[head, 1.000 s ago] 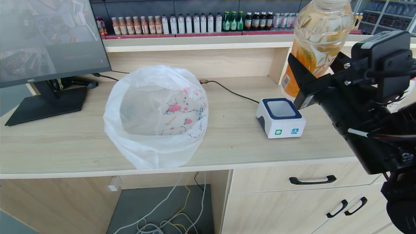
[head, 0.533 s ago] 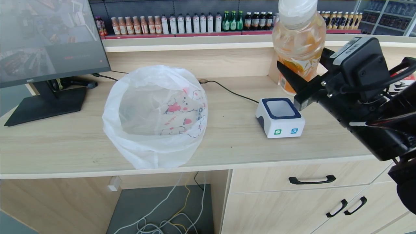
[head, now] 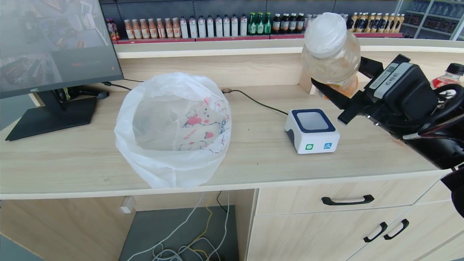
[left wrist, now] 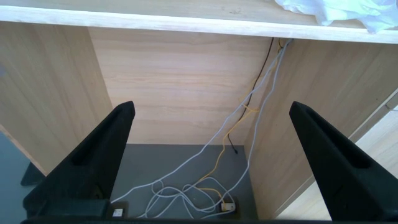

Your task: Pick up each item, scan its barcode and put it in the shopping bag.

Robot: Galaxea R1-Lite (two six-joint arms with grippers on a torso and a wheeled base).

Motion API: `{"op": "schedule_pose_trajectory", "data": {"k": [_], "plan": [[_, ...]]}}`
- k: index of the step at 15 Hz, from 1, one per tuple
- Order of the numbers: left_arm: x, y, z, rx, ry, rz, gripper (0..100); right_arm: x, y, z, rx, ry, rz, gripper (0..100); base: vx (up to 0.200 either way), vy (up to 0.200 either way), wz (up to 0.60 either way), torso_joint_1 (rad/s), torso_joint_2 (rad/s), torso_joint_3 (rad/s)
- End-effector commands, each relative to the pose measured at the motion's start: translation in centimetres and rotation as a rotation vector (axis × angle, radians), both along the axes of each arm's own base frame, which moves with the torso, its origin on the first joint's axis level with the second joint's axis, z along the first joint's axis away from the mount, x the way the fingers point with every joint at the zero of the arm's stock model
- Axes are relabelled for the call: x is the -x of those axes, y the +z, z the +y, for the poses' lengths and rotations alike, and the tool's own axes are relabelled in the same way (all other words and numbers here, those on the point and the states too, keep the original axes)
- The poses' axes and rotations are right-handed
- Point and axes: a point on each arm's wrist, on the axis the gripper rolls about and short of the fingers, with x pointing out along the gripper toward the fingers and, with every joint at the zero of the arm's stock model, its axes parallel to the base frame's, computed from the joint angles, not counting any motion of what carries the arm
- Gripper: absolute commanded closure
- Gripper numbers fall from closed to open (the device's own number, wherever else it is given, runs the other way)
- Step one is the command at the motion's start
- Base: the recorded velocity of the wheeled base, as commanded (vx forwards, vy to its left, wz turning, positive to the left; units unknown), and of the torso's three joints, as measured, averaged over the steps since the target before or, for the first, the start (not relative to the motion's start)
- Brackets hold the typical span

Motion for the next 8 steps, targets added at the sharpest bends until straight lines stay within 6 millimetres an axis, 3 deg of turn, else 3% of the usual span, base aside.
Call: {"op": "schedule_pose_trajectory", "data": {"k": [1,4,8], "plan": [[0.0,0.0,0.0,0.0,0.0,0.0,0,-0.3,-0.4,-0.8,0.032,-0.018,-0.003,100,0.0,0.0,0.0,0.0,0.0,0.0],[0.0,0.0,0.0,0.0,0.0,0.0,0,-0.4,-2.0,-1.4,0.106,-0.018,0.006,100,0.0,0.0,0.0,0.0,0.0,0.0],[0.0,0.0,0.0,0.0,0.0,0.0,0,-1.0,-2.6,-2.9,0.156,-0.021,-0.003,100,0.0,0.0,0.0,0.0,0.0,0.0]]}}
